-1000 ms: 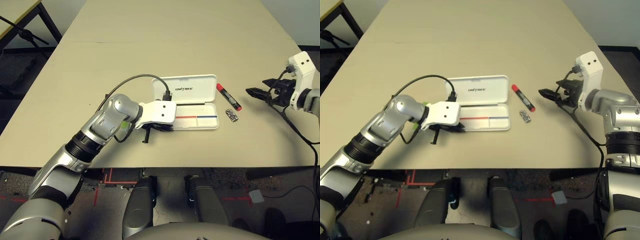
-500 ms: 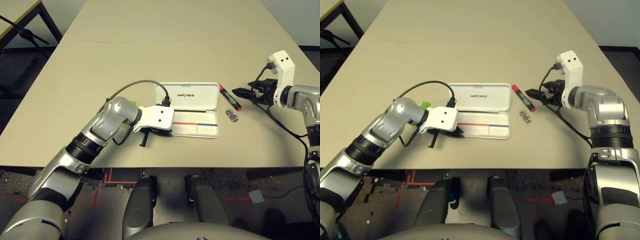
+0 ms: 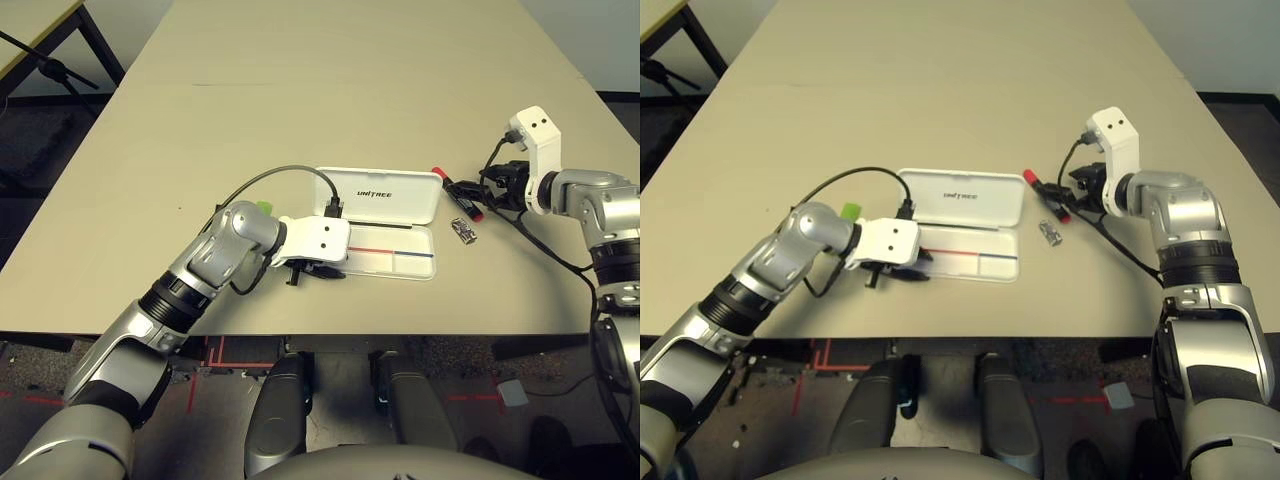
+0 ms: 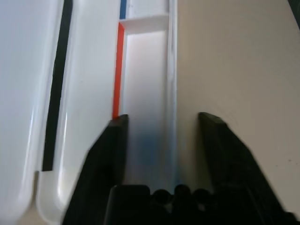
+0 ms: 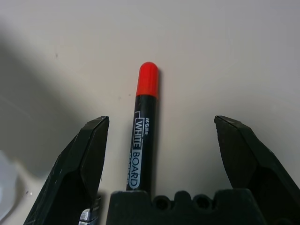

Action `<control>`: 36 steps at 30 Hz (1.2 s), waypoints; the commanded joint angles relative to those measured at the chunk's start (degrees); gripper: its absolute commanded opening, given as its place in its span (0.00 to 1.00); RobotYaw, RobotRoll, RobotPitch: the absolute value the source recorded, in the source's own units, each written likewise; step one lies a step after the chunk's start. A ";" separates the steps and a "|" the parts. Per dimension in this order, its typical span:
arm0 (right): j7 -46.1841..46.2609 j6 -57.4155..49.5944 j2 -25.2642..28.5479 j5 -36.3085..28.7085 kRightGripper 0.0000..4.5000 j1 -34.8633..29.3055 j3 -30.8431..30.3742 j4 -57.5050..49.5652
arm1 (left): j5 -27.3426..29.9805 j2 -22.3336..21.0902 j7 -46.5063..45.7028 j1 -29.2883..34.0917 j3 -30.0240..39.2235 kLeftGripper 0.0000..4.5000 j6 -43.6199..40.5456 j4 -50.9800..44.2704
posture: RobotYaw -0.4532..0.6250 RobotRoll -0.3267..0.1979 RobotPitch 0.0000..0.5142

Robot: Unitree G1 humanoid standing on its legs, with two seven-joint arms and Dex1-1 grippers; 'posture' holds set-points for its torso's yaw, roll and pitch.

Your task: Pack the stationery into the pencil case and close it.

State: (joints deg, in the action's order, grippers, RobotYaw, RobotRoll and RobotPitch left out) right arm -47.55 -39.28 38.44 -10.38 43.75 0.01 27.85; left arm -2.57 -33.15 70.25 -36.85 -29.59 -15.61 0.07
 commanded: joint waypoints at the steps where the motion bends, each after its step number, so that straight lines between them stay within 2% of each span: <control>1: -0.95 0.28 -0.09 0.79 1.00 0.44 -1.19 1.23 | 0.88 -1.48 1.31 1.49 0.60 0.95 -4.77 -4.42 | 0.51 0.62 0.36; 2: -1.06 0.26 -0.15 0.94 1.00 0.58 -1.32 1.51 | 1.28 -1.98 1.59 1.67 0.88 0.99 -5.74 -5.84 | 0.51 0.62 0.36; 11: -1.86 0.49 -0.77 3.48 1.00 3.45 -4.47 6.59 | 7.39 -4.14 0.43 1.53 5.56 0.99 -21.85 -17.13 | 0.55 0.62 0.36; 17: -2.88 1.37 -1.74 6.20 1.00 5.98 -7.18 12.11 | 12.59 -6.56 0.84 1.11 9.76 0.99 -28.23 -21.62 | 0.57 0.62 0.35; 22: -3.64 2.46 -2.45 8.38 1.00 7.34 -8.67 15.68 | 15.08 -9.43 0.22 0.47 12.85 0.99 -30.05 -21.39 | 0.58 0.62 0.35; 26: -4.57 2.64 -2.76 9.27 0.79 7.93 -9.03 17.10 | 15.86 -11.48 -0.01 1.00 14.27 1.00 -29.40 -20.50 | 0.59 0.62 0.35; 34: -6.76 3.16 -2.41 10.55 0.12 8.74 -9.29 17.65 | 19.60 -13.86 0.77 2.43 17.09 1.00 -27.23 -19.21 | 0.60 0.62 0.34; 36: -7.61 3.26 -1.70 10.74 0.11 8.84 -9.30 17.19 | 20.36 -13.94 1.10 2.92 17.56 1.00 -25.87 -18.65 | 0.60 0.62 0.34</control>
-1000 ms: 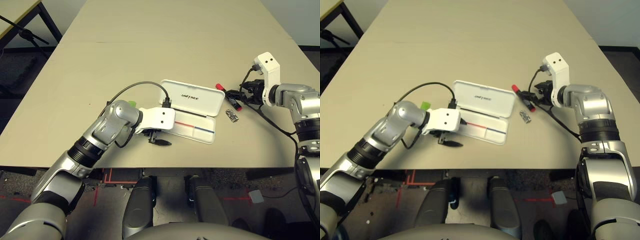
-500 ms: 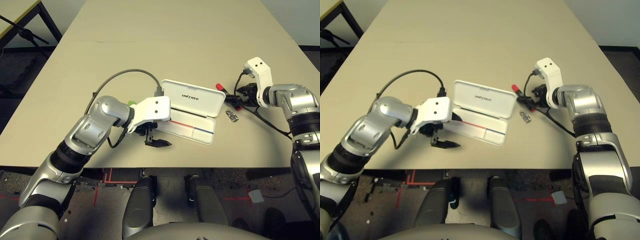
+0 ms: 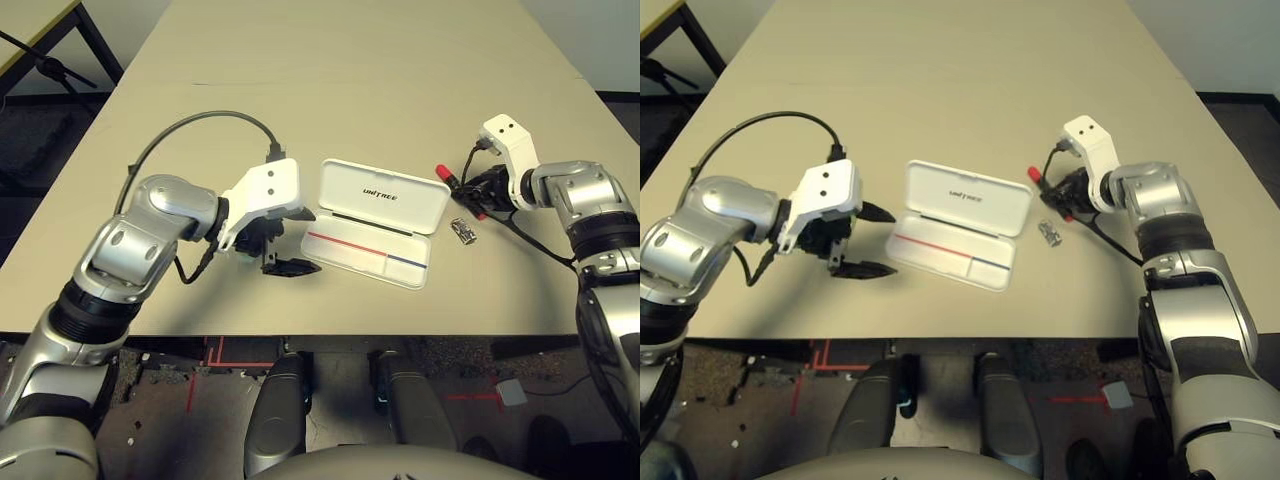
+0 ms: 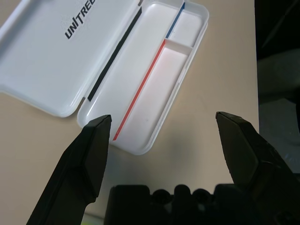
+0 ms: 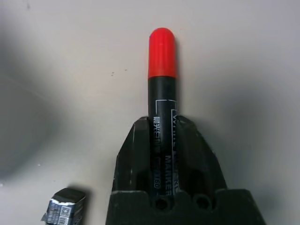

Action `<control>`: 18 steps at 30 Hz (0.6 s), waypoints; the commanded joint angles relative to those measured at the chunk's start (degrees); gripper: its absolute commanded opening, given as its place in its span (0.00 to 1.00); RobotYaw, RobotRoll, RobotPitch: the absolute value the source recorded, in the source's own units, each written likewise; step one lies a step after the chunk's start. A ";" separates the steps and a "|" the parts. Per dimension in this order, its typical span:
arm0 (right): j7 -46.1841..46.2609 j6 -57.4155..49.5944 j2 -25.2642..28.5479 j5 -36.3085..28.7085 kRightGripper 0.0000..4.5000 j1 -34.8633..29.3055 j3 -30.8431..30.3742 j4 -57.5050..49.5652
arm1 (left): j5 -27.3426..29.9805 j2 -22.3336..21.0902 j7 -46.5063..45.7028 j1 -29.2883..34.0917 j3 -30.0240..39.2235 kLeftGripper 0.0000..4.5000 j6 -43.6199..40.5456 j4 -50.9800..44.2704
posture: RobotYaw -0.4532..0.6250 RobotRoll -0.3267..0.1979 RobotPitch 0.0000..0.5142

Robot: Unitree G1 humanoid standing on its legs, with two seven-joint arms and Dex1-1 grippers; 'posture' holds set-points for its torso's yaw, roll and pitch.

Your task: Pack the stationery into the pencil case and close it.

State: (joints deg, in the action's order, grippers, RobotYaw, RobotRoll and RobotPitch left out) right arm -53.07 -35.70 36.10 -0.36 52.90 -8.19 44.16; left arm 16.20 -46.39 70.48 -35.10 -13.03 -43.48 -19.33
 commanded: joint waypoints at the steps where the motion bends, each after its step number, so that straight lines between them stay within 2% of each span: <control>1: -2.56 -0.08 1.14 0.88 0.11 -0.28 -1.11 0.58 | 2.01 -0.82 1.01 1.38 1.14 1.00 2.02 1.00 | 0.59 0.62 0.34; 7: -10.28 0.74 8.06 0.36 0.11 -2.35 -1.04 -5.85 | 2.04 -1.66 1.19 2.57 1.53 1.00 4.15 3.74 | 0.58 0.62 0.34; 14: -22.00 -0.81 18.71 -2.57 0.11 -11.51 -1.00 -20.81 | 2.76 -1.69 2.20 3.01 3.05 1.00 8.48 9.28 | 0.55 0.62 0.34; 18: -29.58 -0.31 24.70 -7.02 0.11 -16.53 1.05 -29.65 | 2.44 -1.27 2.03 2.55 3.52 1.00 9.87 12.27 | 0.54 0.62 0.34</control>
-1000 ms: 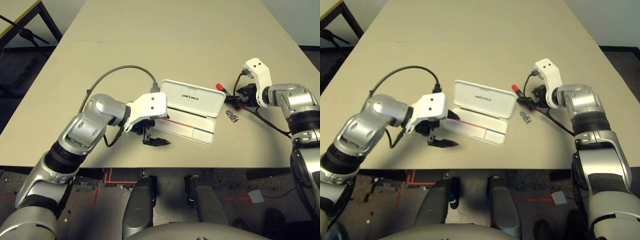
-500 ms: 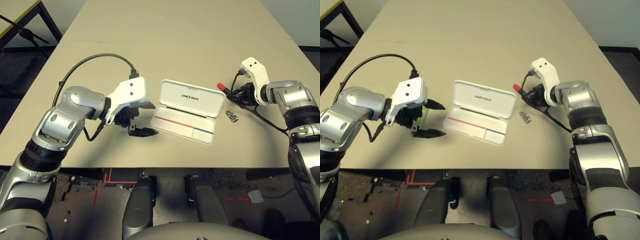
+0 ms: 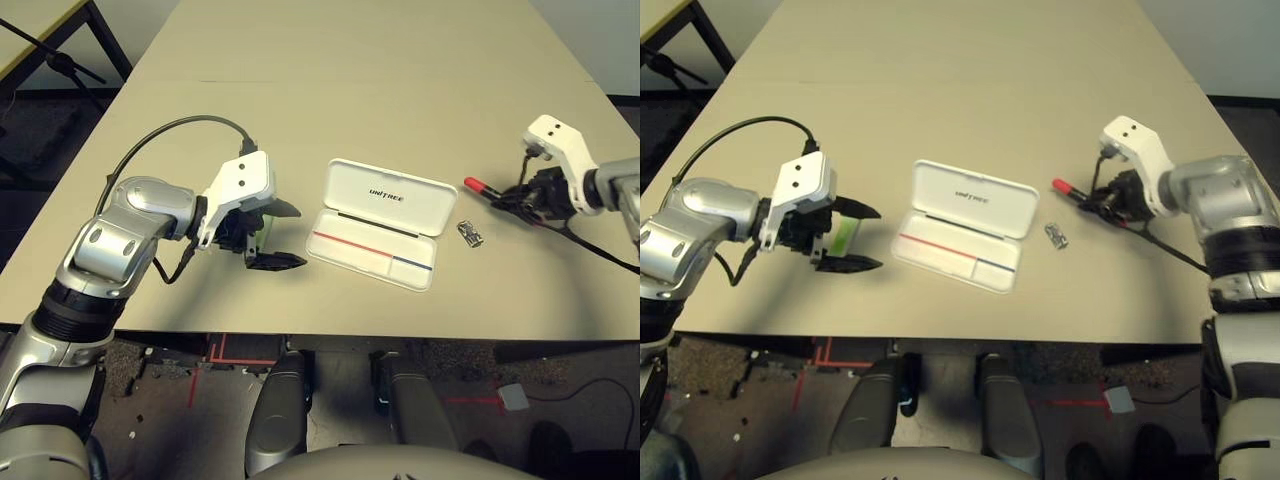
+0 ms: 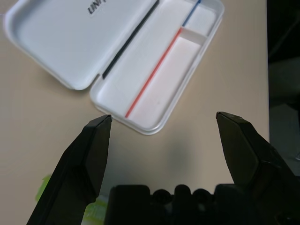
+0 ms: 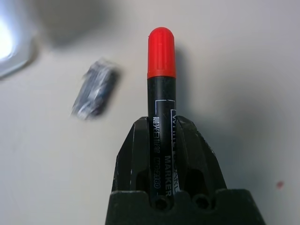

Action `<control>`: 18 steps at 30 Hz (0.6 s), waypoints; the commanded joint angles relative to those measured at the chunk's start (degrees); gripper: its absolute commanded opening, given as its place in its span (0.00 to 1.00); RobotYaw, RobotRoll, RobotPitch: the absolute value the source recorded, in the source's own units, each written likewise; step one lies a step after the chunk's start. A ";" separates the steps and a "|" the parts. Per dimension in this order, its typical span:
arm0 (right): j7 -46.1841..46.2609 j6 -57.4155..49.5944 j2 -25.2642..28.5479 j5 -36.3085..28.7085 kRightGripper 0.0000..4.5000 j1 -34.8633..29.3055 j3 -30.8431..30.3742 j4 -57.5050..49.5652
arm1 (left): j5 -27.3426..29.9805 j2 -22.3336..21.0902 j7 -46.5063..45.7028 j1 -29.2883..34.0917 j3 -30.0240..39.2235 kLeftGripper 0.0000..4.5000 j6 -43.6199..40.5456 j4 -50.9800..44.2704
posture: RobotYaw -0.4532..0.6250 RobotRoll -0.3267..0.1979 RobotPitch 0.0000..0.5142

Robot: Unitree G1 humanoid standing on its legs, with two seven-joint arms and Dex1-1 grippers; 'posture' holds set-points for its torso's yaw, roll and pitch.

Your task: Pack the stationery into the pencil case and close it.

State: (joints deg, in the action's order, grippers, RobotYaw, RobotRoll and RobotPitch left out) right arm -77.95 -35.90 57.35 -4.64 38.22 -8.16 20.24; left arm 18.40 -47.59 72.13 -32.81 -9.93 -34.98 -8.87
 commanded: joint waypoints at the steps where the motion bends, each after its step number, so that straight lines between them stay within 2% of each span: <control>1: -6.40 -0.56 5.11 -3.47 0.11 -2.57 0.91 -7.84 | 0.00 -0.19 0.57 0.21 0.28 1.00 1.86 2.37 | 0.53 0.62 0.34; 5: -11.35 -3.97 9.66 -6.58 0.11 -3.22 0.05 -15.68 | -0.06 -0.40 0.88 0.26 0.21 1.00 2.78 3.38 | 0.53 0.62 0.34; 7: -12.42 -6.24 10.11 -8.08 0.11 -2.42 -0.78 -20.10 | 0.38 -0.26 1.24 0.57 0.49 1.00 3.47 3.56 | 0.54 0.62 0.34; 12: -10.11 -10.42 7.32 -8.67 0.11 -0.58 -4.21 -28.73 | 0.40 -0.65 1.67 1.31 0.74 1.00 4.19 3.71 | 0.54 0.62 0.34; 18: -2.72 -15.66 -0.52 -7.65 0.11 4.31 -9.01 -33.92 | 1.29 -0.63 1.75 2.40 1.99 1.00 4.56 3.16 | 0.56 0.62 0.31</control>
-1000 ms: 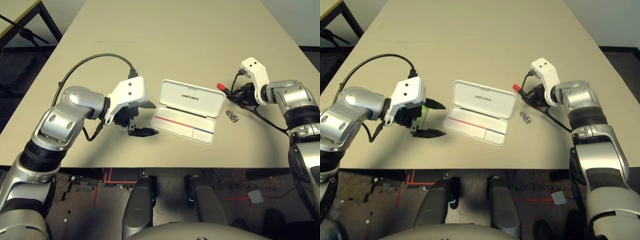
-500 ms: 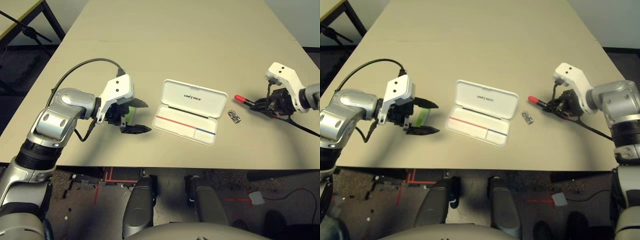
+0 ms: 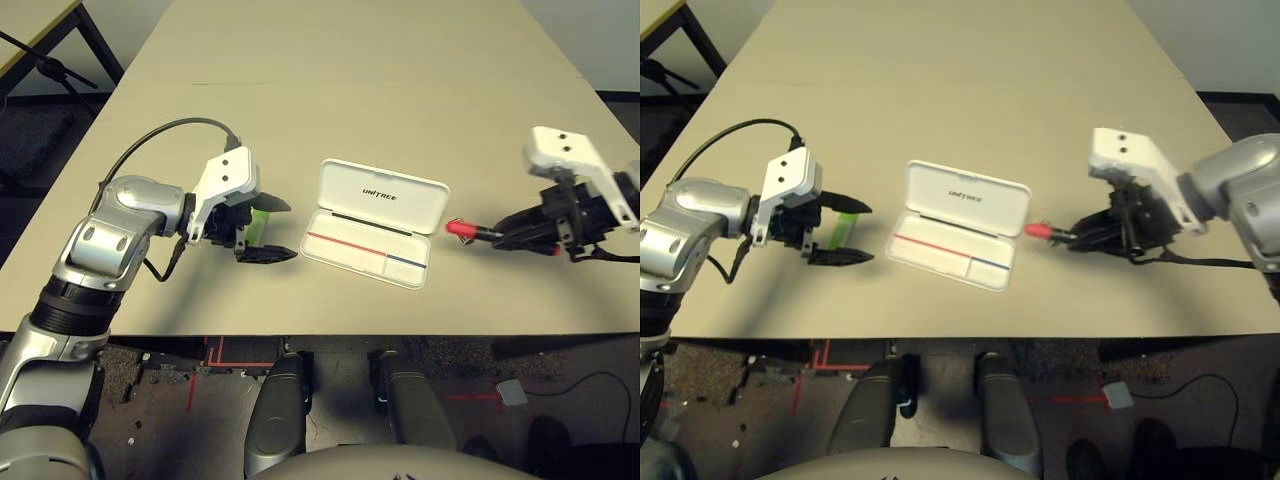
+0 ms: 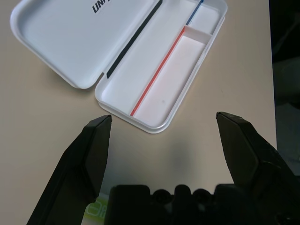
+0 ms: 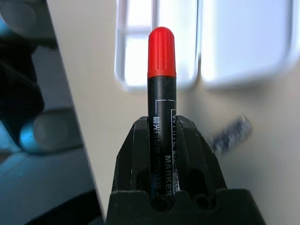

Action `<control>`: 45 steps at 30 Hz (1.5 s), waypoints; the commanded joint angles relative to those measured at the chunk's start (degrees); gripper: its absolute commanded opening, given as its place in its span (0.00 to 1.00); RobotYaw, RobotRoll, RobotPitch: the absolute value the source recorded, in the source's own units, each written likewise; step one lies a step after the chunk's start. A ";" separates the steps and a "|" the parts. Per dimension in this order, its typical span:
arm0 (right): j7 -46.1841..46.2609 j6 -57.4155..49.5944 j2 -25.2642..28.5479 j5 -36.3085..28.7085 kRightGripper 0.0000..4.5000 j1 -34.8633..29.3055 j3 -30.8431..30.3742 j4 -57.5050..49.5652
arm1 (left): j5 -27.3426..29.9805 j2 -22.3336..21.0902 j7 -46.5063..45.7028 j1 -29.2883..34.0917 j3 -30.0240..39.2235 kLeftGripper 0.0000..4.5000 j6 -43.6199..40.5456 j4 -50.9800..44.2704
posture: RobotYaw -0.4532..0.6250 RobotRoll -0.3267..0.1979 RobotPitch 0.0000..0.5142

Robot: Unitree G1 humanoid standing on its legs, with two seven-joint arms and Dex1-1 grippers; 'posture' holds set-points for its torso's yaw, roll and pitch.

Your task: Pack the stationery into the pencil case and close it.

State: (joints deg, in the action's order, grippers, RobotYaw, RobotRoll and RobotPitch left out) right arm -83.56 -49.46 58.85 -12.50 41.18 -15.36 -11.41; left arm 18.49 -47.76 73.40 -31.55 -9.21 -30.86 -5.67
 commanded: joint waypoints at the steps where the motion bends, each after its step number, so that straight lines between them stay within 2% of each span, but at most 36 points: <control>1: 4.29 -2.71 -3.63 0.26 0.11 1.89 -2.39 -2.57 | 1.35 -0.43 0.35 1.32 1.51 1.00 0.37 -0.21 | 0.56 0.62 0.31; 8: 12.67 -4.43 -12.16 2.11 0.11 3.04 -7.70 -3.93 | 1.97 -0.58 -0.44 2.59 2.66 1.00 -0.48 -1.65 | 0.58 0.62 0.31; 16: 21.43 -3.03 -20.69 5.05 0.11 4.19 -10.21 1.75 | 2.90 -0.45 -1.52 3.24 3.12 1.00 -1.49 -3.19 | 0.60 0.62 0.31; 21: 23.93 -0.56 -22.97 6.59 0.11 3.09 -11.61 3.87 | 3.32 -0.67 -1.95 3.67 3.29 1.00 -2.07 -3.89 | 0.60 0.62 0.32; 32: 25.55 2.72 -23.95 7.94 0.11 2.16 -11.80 6.71 | 3.24 -0.89 -2.00 3.61 2.73 1.00 -1.95 -3.75 | 0.61 0.62 0.32; 33: 25.50 2.74 -24.05 7.81 0.29 2.10 -11.71 6.83 | 3.12 -0.83 -2.15 3.46 2.63 1.00 -2.09 -3.60 | 0.61 0.62 0.32; 34: 25.39 2.78 -24.12 7.63 0.34 2.02 -11.62 6.90 | 2.76 -0.96 -2.46 3.28 2.39 1.00 -2.54 -3.48 | 0.61 0.62 0.32; 41: 22.71 2.84 -23.36 5.87 0.96 1.83 -10.98 6.38 | 0.86 -1.58 -4.48 2.50 1.48 1.00 -4.56 -2.97 | 0.60 0.62 0.33; 42: 21.83 3.57 -23.10 5.32 0.99 1.74 -10.57 6.31 | 0.83 -1.55 -4.69 2.42 1.45 1.00 -4.90 -2.92 | 0.60 0.62 0.33; 45: 18.65 6.34 -22.30 2.78 0.99 1.15 -8.49 6.17 | 0.38 -1.56 -6.09 2.12 1.24 1.00 -6.62 -2.87 | 0.60 0.62 0.33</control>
State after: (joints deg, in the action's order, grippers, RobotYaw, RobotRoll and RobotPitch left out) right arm -63.15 -44.69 35.78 -8.14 43.21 -25.57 -4.49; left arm 19.76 -48.58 68.10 -28.86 -7.38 -36.20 -8.46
